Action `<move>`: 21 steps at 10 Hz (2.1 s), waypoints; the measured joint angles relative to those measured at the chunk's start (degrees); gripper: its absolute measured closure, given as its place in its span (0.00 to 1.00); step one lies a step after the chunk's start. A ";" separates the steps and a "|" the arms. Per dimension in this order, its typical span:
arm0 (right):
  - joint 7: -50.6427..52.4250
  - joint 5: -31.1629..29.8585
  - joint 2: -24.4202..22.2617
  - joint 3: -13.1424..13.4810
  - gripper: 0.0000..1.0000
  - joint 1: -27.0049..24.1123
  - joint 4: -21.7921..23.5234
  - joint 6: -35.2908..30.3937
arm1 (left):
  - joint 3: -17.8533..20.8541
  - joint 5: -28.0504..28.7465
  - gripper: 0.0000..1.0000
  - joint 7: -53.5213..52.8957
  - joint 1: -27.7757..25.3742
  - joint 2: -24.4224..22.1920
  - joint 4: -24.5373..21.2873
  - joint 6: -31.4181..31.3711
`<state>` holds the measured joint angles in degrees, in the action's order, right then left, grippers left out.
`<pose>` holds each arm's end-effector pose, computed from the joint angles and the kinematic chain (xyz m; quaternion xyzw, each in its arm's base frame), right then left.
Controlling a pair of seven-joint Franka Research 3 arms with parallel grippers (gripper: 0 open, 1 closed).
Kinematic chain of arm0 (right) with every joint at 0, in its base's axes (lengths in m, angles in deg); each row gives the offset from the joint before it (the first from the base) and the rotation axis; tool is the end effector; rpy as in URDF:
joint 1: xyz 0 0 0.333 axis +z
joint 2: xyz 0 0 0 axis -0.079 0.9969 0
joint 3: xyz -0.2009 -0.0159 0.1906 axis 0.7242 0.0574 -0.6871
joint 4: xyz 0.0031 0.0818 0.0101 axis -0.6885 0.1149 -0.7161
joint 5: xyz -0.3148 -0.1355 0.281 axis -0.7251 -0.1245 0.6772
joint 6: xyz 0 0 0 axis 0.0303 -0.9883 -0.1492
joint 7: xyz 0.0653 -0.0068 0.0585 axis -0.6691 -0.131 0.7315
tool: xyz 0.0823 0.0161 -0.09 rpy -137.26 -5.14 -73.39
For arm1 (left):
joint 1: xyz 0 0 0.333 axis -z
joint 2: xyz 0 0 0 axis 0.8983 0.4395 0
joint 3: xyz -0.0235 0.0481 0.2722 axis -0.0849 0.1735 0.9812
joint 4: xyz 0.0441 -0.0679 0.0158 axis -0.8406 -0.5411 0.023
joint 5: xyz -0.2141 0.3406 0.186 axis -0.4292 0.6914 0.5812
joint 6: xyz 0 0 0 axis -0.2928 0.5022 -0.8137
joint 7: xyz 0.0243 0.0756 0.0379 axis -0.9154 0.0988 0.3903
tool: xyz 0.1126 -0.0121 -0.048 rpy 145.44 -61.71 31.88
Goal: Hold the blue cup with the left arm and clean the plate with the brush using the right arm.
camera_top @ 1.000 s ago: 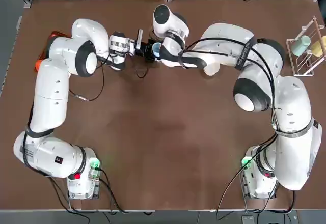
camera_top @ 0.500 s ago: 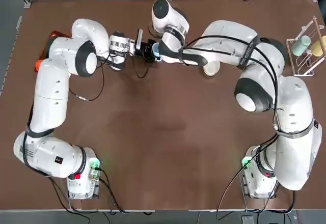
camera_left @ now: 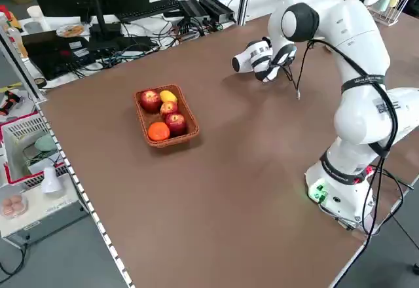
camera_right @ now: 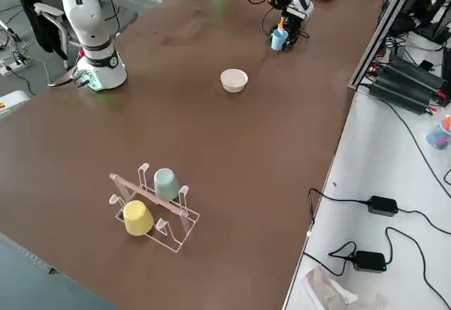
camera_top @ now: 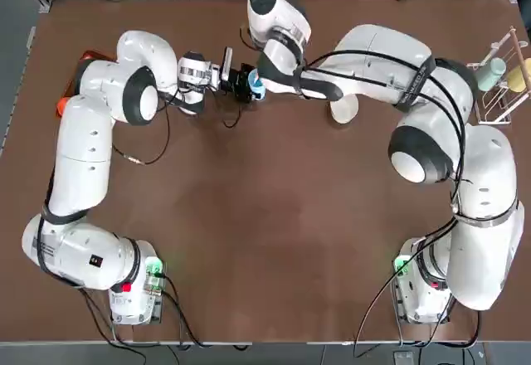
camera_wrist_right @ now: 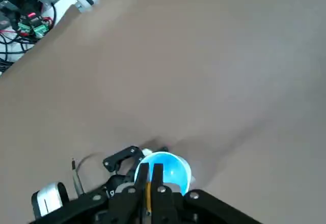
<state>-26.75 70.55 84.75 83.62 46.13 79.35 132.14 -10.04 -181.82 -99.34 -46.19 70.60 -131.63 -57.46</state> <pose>0.5351 0.5735 0.3063 -0.9248 0.3278 -0.1806 0.0680 0.5766 -0.3240 -0.0089 0.5056 -0.5507 0.4199 0.5146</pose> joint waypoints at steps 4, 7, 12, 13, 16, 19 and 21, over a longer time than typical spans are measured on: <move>5.08 4.21 -3.87 0.22 0.95 -0.98 -0.58 -4.28 | 0.03 0.00 0.00 0.00 -0.08 -0.12 -0.14 0.12; 9.69 5.67 -6.70 0.31 0.95 -3.13 -0.63 -9.19 | 0.23 0.07 0.00 0.00 -1.00 -1.06 -1.02 0.12; 22.75 9.36 -11.56 0.50 0.95 -9.83 -0.07 -17.70 | 0.38 2.07 0.00 -0.06 -3.04 -2.90 -3.31 0.39; 25.15 10.03 -12.75 0.54 0.95 -11.19 1.27 -17.93 | 0.39 2.39 0.00 -0.09 -3.42 -3.29 -3.75 0.41; 33.32 12.68 -17.22 0.61 0.95 -16.04 6.76 -17.91 | 0.40 4.22 0.00 -0.18 -4.63 -4.43 -5.49 0.68; 39.98 13.86 -22.20 0.63 0.95 -19.96 14.42 -15.53 | 0.69 8.94 0.00 -0.25 -9.26 -7.64 -6.81 0.80; 44.49 14.95 -25.70 0.66 0.95 -22.59 20.43 -12.73 | 0.64 17.23 0.00 4.28 -15.66 -11.95 -7.82 1.17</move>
<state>17.74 85.50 59.05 84.28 23.54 99.78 119.41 -9.40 -164.59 -95.07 -61.85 58.65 -139.46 -56.28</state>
